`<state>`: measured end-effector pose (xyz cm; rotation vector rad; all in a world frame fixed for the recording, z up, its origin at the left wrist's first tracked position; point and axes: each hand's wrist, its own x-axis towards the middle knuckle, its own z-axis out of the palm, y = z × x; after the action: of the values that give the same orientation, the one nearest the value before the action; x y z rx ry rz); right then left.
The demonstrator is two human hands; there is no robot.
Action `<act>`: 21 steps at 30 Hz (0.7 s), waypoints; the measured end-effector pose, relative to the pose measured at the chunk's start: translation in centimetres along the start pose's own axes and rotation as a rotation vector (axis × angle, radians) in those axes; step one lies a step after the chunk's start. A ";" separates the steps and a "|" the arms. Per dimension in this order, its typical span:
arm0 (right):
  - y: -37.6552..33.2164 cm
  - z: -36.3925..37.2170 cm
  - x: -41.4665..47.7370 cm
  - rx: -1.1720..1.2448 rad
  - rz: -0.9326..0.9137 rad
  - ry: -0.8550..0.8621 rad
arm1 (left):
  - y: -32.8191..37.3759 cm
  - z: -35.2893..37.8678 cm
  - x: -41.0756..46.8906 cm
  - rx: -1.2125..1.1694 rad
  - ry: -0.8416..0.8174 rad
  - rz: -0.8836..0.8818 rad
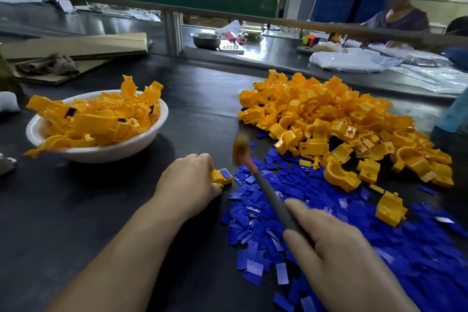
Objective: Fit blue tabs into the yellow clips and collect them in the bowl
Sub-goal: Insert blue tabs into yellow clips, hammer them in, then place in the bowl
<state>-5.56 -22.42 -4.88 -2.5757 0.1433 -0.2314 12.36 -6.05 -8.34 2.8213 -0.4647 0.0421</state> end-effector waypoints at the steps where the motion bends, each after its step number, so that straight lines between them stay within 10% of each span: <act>1: -0.1 0.0 0.1 -0.034 0.002 -0.041 | 0.1 0.0 0.0 -0.003 0.002 -0.004; 21: 0.0 1.2 1.2 -0.023 -0.008 0.062 | -0.2 0.2 0.1 -0.007 0.035 0.018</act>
<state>-4.15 -21.98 -5.66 -2.5938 0.1598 -0.3149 12.56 -5.96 -8.57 2.8053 -0.4816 0.0928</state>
